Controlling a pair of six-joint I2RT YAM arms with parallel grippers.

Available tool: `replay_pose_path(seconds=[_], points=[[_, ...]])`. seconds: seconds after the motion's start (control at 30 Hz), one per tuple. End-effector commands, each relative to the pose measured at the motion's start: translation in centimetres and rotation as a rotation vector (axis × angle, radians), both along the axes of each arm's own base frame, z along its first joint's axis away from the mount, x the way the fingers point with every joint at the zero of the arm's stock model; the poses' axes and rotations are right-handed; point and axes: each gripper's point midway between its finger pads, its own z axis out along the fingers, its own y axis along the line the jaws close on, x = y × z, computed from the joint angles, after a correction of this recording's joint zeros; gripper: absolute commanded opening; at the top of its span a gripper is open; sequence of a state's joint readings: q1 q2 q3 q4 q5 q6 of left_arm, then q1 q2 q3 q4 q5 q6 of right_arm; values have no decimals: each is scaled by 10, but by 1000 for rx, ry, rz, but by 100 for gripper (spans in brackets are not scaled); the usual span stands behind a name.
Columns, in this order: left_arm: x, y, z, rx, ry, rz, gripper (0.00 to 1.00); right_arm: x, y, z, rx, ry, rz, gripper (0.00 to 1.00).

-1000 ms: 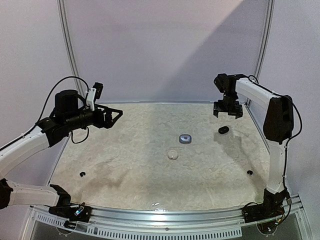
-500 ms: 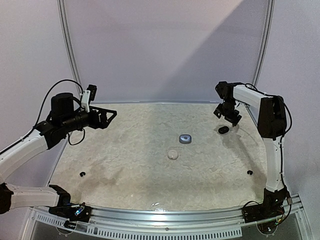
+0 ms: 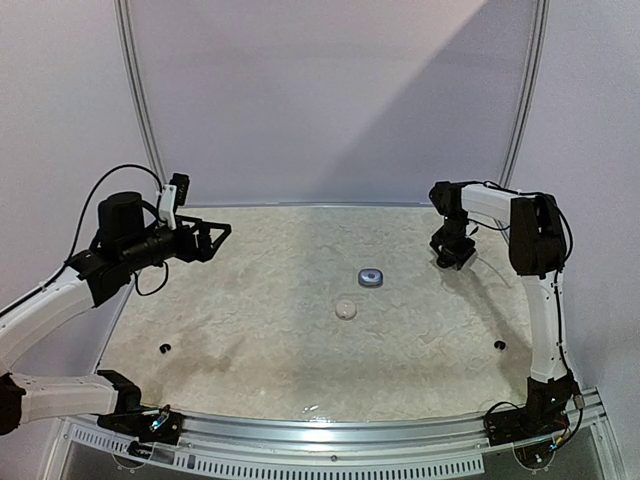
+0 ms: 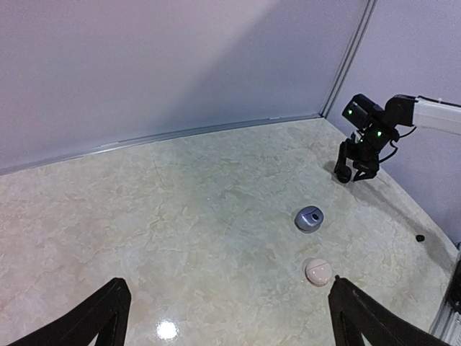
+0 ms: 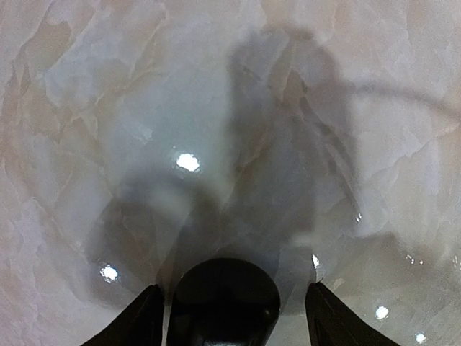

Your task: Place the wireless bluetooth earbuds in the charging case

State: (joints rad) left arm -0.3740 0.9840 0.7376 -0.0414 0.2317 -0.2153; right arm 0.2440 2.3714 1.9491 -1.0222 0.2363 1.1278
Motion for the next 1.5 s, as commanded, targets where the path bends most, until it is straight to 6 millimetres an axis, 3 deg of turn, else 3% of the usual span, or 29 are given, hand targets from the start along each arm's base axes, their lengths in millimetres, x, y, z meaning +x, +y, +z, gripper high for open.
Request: replay_pose_path(seconds=[0.0, 0.27, 0.37, 0.47, 0.5, 0.57, 0.63, 0.73, 0.87, 0.93, 1.0, 1.17, 1.3, 1.47], points=[[0, 5, 1, -4, -14, 11, 98, -8, 5, -34, 41, 40, -12, 62], [0, 5, 6, -5, -32, 7, 97, -5, 12, -26, 90, -4, -3, 38], [-1, 4, 7, -6, -37, 0, 97, 0, 16, -13, 121, -52, 3, 32], [-2, 2, 9, -13, -36, -16, 97, 9, 28, 13, 181, -131, 22, 31], [-1, 0, 18, -30, -68, -24, 96, 12, 35, 23, 197, -164, 36, 29], [-1, -4, 24, -47, -81, -40, 95, 21, 51, 62, 212, -269, 71, 28], [0, -8, 31, -67, -91, -61, 92, 27, 71, 118, 216, -408, 109, 28], [0, -15, 55, -114, -144, -92, 87, 26, 117, 191, 254, -617, 164, 27], [-6, -38, 93, -146, -316, -182, 86, 7, 178, 296, 349, -908, 248, 24], [-10, -56, 101, -114, -369, -226, 86, -6, 211, 343, 412, -1039, 306, 24], [-13, -75, 108, -96, -398, -270, 86, -23, 242, 378, 440, -1133, 380, 24], [-16, -108, 140, -165, -468, -342, 87, -72, 312, 433, 520, -1316, 546, 23], [-17, -122, 159, -196, -512, -370, 87, -105, 352, 450, 554, -1387, 677, 23], [-19, -141, 163, -202, -468, -413, 84, -136, 384, 462, 584, -1450, 817, 23]])
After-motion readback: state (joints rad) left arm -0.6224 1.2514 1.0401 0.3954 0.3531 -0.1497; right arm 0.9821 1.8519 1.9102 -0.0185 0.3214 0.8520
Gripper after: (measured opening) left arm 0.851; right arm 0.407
